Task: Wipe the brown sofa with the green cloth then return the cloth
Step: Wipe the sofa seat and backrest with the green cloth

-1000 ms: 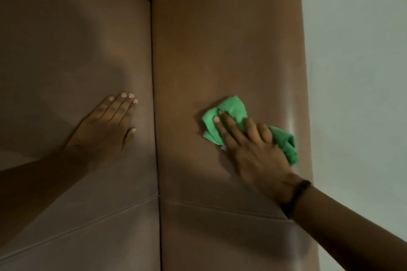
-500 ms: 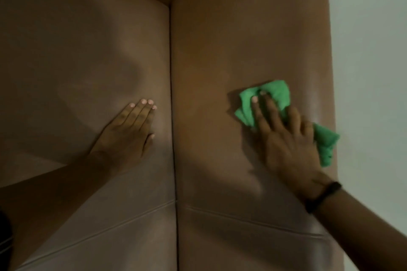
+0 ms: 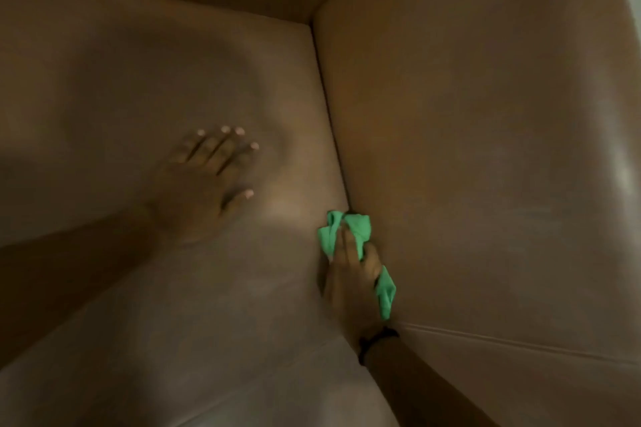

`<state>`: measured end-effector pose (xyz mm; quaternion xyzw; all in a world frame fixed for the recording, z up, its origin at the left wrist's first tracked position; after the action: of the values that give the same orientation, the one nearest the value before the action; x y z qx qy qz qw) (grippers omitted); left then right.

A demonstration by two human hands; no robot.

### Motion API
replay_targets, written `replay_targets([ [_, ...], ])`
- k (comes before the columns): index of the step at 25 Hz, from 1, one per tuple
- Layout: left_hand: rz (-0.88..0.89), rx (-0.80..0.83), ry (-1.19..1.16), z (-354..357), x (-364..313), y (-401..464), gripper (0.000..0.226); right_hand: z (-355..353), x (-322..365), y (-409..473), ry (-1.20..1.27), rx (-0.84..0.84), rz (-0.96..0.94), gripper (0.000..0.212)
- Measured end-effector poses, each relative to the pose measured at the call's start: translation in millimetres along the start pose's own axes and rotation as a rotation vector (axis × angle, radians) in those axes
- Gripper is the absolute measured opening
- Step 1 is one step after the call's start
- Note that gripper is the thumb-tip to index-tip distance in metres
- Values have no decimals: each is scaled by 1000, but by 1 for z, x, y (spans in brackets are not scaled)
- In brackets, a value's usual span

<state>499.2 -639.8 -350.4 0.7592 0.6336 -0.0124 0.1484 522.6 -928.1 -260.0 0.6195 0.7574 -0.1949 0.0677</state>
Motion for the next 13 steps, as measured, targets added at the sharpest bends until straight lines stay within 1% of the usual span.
replay_targets([
  [1, -7, -29, 41, 2, 20, -3, 78, 8, 16, 5, 82, -32, 84, 65],
  [3, -36, -76, 101, 16, 33, -1, 78, 21, 35, 30, 150, -178, 112, 69],
  [5, -45, -94, 141, 27, 33, 0, 80, 20, 47, 58, 221, -200, 86, 70],
  [6, -31, -93, 137, 26, 32, -1, 80, 17, 54, 68, 277, -213, 102, 70],
  [7, -28, -81, 123, 21, 32, -2, 80, 16, 60, 69, 329, -215, 133, 69],
  [8, -36, -62, 107, 14, 32, -1, 80, 13, 60, 64, 363, -188, 124, 67],
  [11, -84, 8, 40, -3, 23, 2, 80, 19, 30, 7, 255, -83, -4, 65],
  [12, -94, 33, 27, -6, 21, 2, 80, 22, 21, -2, 234, -42, -34, 65],
  [13, -93, 49, 36, -7, 20, 1, 80, 19, 23, 11, 230, -38, -62, 64],
])
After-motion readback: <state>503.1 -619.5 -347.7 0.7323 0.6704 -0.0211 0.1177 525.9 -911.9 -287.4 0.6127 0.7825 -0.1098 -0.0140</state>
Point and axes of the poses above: each hand's wrist, its own y-axis towards the middle knuckle, its own z-axis out of the palm, x = y × z, the point moved 1 cm from there along y, towards the middle knuckle, and after that the axes turned 14 degrees about z, right-handed, at the moved point
